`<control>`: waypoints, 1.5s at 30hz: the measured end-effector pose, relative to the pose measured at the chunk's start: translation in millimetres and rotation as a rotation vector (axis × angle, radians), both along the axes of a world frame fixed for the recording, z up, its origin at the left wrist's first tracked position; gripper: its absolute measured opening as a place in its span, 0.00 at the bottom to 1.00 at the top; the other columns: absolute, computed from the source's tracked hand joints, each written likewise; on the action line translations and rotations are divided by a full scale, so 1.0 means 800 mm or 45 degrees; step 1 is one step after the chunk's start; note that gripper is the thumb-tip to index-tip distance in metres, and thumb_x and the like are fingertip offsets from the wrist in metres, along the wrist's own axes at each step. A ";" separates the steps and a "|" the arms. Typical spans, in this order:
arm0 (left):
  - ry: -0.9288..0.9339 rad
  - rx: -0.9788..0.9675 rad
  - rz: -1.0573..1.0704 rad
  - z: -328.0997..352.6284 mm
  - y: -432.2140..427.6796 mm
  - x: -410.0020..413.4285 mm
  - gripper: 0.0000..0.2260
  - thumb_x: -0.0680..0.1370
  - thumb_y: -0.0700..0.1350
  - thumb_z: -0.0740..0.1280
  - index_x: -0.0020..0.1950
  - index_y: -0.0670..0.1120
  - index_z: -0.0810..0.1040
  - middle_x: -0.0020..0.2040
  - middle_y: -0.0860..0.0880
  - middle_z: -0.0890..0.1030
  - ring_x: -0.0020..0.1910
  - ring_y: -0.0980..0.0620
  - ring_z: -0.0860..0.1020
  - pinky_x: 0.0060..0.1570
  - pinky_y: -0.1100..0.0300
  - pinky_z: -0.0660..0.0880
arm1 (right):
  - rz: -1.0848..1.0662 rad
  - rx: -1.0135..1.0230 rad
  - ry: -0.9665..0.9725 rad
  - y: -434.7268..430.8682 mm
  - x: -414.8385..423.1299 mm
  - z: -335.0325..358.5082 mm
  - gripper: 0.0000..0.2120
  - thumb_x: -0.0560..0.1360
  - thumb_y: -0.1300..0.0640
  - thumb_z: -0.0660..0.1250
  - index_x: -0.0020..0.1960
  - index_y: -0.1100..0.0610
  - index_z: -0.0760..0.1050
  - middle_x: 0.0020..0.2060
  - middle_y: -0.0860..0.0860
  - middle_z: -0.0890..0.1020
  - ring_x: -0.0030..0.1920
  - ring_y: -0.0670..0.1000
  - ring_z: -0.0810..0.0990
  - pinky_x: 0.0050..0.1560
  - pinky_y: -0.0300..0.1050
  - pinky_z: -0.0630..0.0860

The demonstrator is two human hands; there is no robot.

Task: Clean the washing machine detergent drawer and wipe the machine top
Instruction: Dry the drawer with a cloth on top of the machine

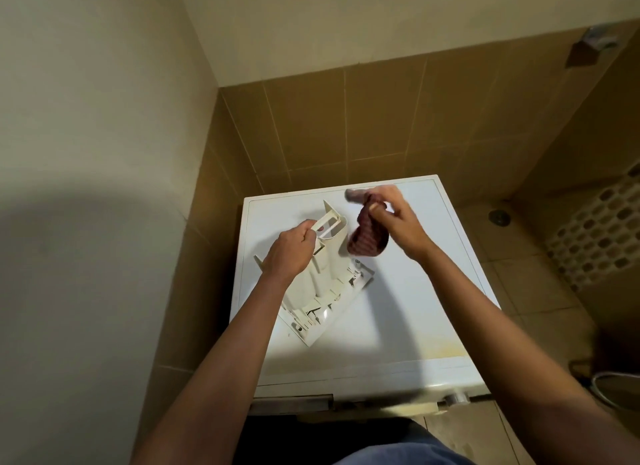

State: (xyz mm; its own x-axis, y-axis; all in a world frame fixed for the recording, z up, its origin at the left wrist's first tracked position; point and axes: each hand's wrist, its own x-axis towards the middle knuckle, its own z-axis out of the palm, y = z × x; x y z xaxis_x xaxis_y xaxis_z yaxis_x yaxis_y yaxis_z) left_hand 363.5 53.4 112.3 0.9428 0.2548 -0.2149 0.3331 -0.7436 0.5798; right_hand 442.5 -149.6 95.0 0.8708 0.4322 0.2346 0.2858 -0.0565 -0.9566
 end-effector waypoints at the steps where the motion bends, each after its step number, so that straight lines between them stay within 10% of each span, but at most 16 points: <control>1: -0.006 0.004 -0.004 -0.002 0.000 0.001 0.19 0.84 0.51 0.50 0.72 0.54 0.69 0.60 0.47 0.80 0.52 0.48 0.77 0.53 0.52 0.76 | 0.073 -0.138 -0.081 0.000 -0.006 -0.005 0.15 0.76 0.63 0.60 0.58 0.50 0.77 0.57 0.47 0.76 0.62 0.48 0.72 0.64 0.42 0.68; 15: -0.060 0.055 -0.006 -0.014 0.003 0.004 0.19 0.84 0.50 0.51 0.73 0.51 0.69 0.63 0.44 0.78 0.58 0.45 0.76 0.56 0.52 0.73 | 0.199 -0.754 -1.142 0.045 -0.021 0.002 0.17 0.77 0.50 0.59 0.53 0.61 0.80 0.48 0.58 0.77 0.44 0.56 0.78 0.42 0.45 0.76; 23: -0.089 -0.020 -0.122 -0.017 0.012 0.004 0.15 0.83 0.49 0.51 0.63 0.50 0.75 0.44 0.48 0.80 0.42 0.49 0.77 0.41 0.55 0.73 | -0.225 -0.128 0.071 0.024 -0.005 -0.041 0.09 0.73 0.62 0.70 0.53 0.55 0.80 0.49 0.50 0.82 0.51 0.50 0.80 0.55 0.50 0.79; 29: -0.051 0.043 -0.232 -0.011 0.009 0.000 0.24 0.77 0.67 0.54 0.60 0.51 0.73 0.47 0.51 0.80 0.44 0.50 0.79 0.39 0.57 0.76 | -0.167 0.163 0.873 0.050 -0.052 -0.085 0.15 0.83 0.51 0.54 0.68 0.51 0.68 0.59 0.52 0.78 0.59 0.52 0.77 0.60 0.48 0.75; 32: -0.018 0.048 -0.244 -0.005 0.008 -0.004 0.33 0.65 0.76 0.60 0.59 0.53 0.72 0.49 0.53 0.80 0.45 0.51 0.79 0.44 0.52 0.79 | -0.147 0.072 0.975 0.055 -0.060 -0.089 0.17 0.81 0.50 0.54 0.69 0.49 0.66 0.60 0.51 0.77 0.61 0.54 0.76 0.61 0.52 0.75; 37: -0.062 0.001 -0.234 -0.010 0.014 -0.001 0.24 0.68 0.63 0.72 0.58 0.54 0.71 0.49 0.53 0.79 0.47 0.50 0.79 0.45 0.53 0.79 | -0.166 0.132 0.733 0.060 -0.061 -0.046 0.17 0.81 0.56 0.54 0.67 0.48 0.72 0.61 0.46 0.78 0.58 0.48 0.78 0.53 0.39 0.75; 45: -0.066 -0.124 -0.248 -0.007 0.015 -0.008 0.30 0.60 0.67 0.67 0.55 0.51 0.76 0.49 0.52 0.80 0.47 0.51 0.78 0.45 0.54 0.77 | -0.060 -0.293 0.753 0.039 -0.066 -0.073 0.20 0.77 0.36 0.54 0.56 0.44 0.79 0.55 0.45 0.82 0.56 0.50 0.78 0.58 0.46 0.74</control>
